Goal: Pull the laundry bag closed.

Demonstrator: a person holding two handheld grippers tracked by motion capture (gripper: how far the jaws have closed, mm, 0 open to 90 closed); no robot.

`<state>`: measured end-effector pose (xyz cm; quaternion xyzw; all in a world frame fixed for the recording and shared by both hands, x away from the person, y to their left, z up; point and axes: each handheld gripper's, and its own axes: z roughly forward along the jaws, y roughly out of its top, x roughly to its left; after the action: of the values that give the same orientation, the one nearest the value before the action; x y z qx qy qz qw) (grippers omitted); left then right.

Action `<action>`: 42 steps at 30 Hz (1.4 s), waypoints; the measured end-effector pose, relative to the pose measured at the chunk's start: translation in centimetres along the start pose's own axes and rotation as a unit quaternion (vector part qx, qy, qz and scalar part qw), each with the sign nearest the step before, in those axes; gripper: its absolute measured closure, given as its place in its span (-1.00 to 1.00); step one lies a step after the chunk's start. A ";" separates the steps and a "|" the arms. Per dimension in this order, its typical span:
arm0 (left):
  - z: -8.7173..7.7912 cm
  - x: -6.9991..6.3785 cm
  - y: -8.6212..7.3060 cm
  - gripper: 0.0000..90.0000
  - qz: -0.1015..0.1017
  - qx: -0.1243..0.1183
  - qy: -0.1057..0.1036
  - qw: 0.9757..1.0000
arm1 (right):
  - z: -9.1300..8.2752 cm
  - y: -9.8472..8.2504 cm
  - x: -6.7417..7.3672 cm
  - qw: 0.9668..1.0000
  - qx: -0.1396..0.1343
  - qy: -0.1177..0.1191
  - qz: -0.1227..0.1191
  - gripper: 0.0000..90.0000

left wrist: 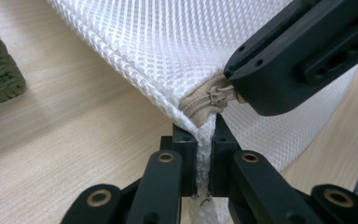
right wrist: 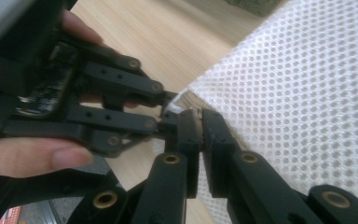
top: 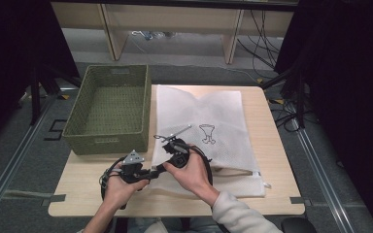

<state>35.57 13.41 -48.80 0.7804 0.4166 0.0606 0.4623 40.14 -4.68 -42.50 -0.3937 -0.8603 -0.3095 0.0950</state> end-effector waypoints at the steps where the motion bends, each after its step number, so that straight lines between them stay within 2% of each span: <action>1: -0.1 0.0 0.0 0.87 0.001 0.000 0.001 1.000 | -0.1 -0.1 0.0 1.000 0.000 -0.003 0.009 0.94; 2: -0.1 -0.1 0.0 0.88 -0.002 0.000 0.000 1.000 | -0.1 -0.1 -0.2 1.000 0.003 0.004 0.003 0.94; 3: -0.1 -0.1 0.0 0.88 -0.003 -0.002 0.000 1.000 | -0.1 -0.2 -0.1 1.000 0.005 0.002 0.010 0.94; 4: -0.1 -0.1 0.0 0.88 -0.004 -0.008 0.005 1.000 | -0.2 -0.2 0.0 1.000 0.003 -0.001 0.011 0.94; 6: -0.2 -0.2 0.1 0.89 -0.012 -0.008 0.003 1.000 | -0.3 -0.3 -0.1 1.000 0.002 -0.013 -0.002 0.94; 8: -0.3 -0.4 0.1 0.89 -0.015 -0.014 0.002 1.000 | -0.5 -0.4 -0.1 1.000 0.002 -0.011 0.004 0.94; 9: -0.4 -0.3 0.1 0.89 -0.013 -0.014 0.003 1.000 | -0.5 -0.5 -0.2 1.000 0.002 -0.015 0.001 0.94; 10: -0.5 -0.4 0.2 0.89 -0.020 -0.018 0.000 1.000 | -0.6 -0.6 -0.1 1.000 0.006 -0.021 0.007 0.94; 11: -0.7 -0.3 0.2 0.89 -0.021 -0.015 0.000 1.000 | -0.6 -0.6 -0.3 1.000 0.004 -0.025 0.003 0.94; 12: -0.8 -0.3 0.3 0.89 -0.019 -0.016 -0.004 1.000 | -0.6 -0.7 -0.7 1.000 0.001 -0.020 -0.001 0.94; 13: -0.7 -0.4 0.4 0.89 -0.017 -0.016 -0.002 1.000 | -0.7 -0.8 -0.6 1.000 0.003 -0.016 0.012 0.94; 15: -0.6 -0.5 0.3 0.89 -0.008 -0.015 0.005 1.000 | -0.8 -0.8 -0.5 1.000 0.002 -0.020 0.000 0.94; 17: -0.7 -0.5 0.3 0.89 -0.016 -0.011 -0.001 1.000 | -0.8 -0.8 -0.5 1.000 -0.001 -0.022 0.001 0.94; 20: -0.7 -0.5 0.3 0.89 -0.011 -0.011 0.004 1.000 | -0.9 -0.9 -0.3 1.000 0.004 -0.025 0.006 0.94; 21: -0.7 -0.5 0.3 0.89 -0.014 -0.011 0.003 1.000 | -0.9 -0.9 -0.4 1.000 0.004 -0.026 -0.003 0.94; 23: -0.8 -0.5 0.3 0.88 -0.019 -0.011 0.000 1.000 | -0.8 -0.8 -0.3 1.000 0.004 -0.023 0.002 0.94; 24: -0.8 -0.5 0.3 0.89 -0.020 -0.012 0.001 1.000 | -0.8 -0.8 -0.5 1.000 0.000 -0.024 -0.011 0.94; 25: -0.7 -0.5 0.3 0.89 -0.020 -0.014 0.002 1.000 | -0.8 -0.8 -0.3 1.000 0.003 -0.026 -0.001 0.94; 32: -0.7 -0.6 0.3 0.89 -0.012 -0.015 0.006 1.000 | -0.8 -0.9 -0.4 1.000 0.005 -0.029 -0.005 0.94; 34: -0.8 -0.7 0.4 0.89 -0.011 -0.019 0.006 1.000 | -0.8 -0.9 -0.4 0.999 0.007 -0.039 -0.006 0.94; 37: -0.9 -0.7 0.5 0.89 -0.009 -0.019 0.006 1.000 | -1.0 -1.0 -0.4 0.999 0.007 -0.032 0.003 0.94; 39: -1.0 -0.8 0.5 0.89 -0.008 -0.022 0.007 1.000 | -1.0 -0.9 -0.4 0.999 0.001 -0.039 -0.011 0.94; 42: -0.9 -0.8 0.5 0.89 -0.005 -0.021 0.007 1.000 | -1.1 -1.0 -0.5 0.999 0.002 -0.033 0.002 0.94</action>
<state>34.84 13.34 -47.65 0.7678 0.4228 0.0725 0.4758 39.68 -6.15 -42.26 -0.4056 -0.8628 -0.2940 0.0677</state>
